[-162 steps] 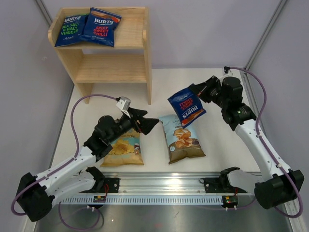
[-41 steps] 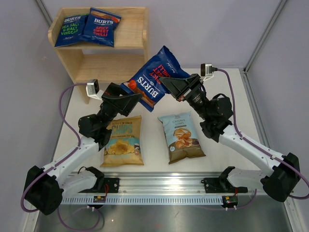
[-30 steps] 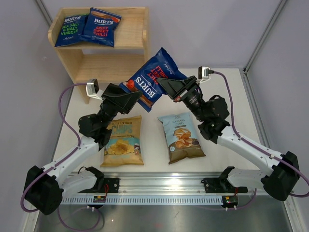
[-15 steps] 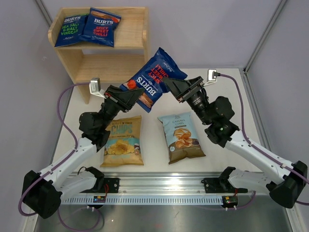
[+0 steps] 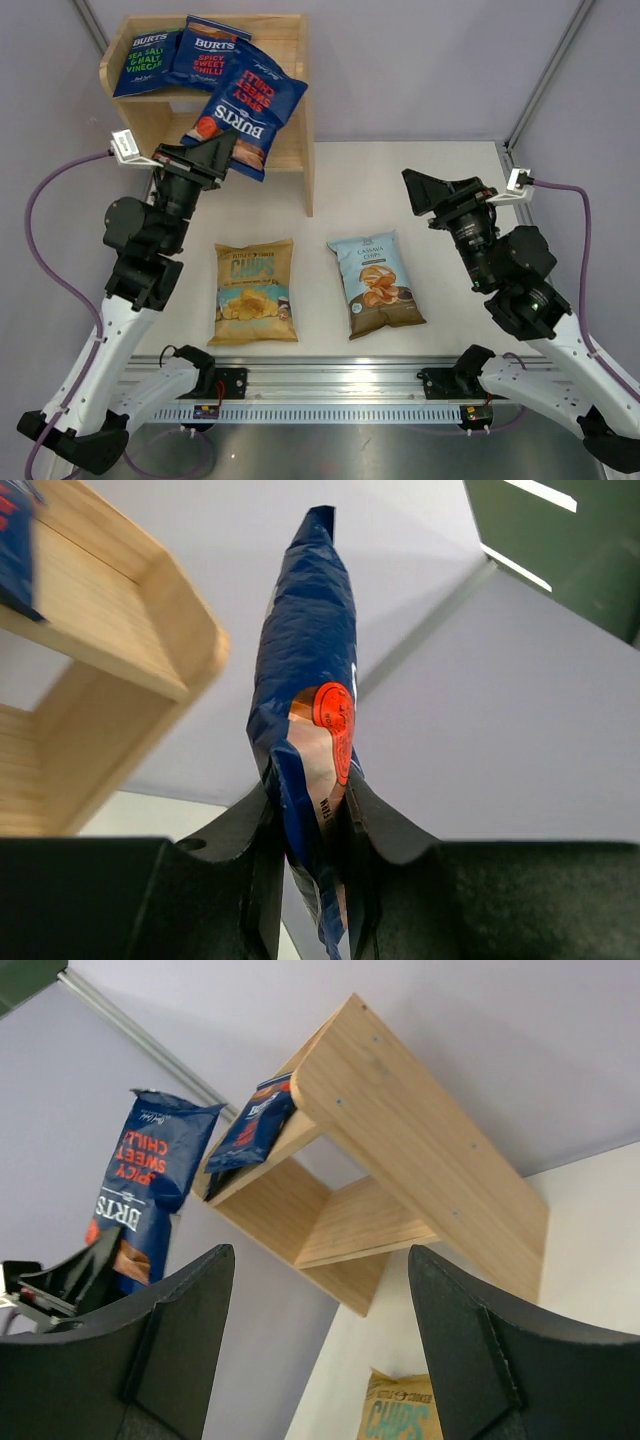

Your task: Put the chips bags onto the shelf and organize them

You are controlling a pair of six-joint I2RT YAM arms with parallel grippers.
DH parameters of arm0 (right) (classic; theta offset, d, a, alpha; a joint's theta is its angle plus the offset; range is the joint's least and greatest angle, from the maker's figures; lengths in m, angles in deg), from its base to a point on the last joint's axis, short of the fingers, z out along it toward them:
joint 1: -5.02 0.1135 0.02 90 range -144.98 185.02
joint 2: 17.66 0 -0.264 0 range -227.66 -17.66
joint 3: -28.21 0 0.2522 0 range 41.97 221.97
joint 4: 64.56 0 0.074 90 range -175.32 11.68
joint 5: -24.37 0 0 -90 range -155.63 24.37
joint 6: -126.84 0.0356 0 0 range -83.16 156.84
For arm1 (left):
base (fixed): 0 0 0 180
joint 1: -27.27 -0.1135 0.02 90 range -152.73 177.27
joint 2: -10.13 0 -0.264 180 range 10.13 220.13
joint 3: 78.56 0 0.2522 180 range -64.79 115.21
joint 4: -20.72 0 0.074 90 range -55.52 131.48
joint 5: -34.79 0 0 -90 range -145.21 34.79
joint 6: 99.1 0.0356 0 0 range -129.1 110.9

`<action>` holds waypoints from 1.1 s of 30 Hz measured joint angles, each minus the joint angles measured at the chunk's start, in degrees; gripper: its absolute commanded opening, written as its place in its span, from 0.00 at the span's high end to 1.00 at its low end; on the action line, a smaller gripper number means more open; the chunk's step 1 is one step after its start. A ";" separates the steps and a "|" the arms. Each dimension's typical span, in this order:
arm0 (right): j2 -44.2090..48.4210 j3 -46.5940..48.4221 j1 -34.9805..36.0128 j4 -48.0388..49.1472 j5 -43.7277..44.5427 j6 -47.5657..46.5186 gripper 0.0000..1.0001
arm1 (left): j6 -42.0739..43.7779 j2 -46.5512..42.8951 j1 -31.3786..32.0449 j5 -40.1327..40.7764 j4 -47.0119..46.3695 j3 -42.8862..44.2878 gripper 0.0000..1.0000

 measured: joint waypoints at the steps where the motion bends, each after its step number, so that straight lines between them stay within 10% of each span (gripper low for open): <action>1: 0.87 0.00 -0.02 -1.29 0.81 -0.70 0.23 | 0.24 0.31 -0.44 1.70 1.77 1.75 0.94; 18: 10.82 -0.11 0.00 -9.51 5.46 -4.61 0.23 | 2.56 34.32 -1.20 25.24 27.87 47.45 0.92; 33: 15.72 -0.13 0.00 -11.93 6.36 -5.70 0.23 | 2.51 52.04 -1.20 26.99 34.38 61.29 0.90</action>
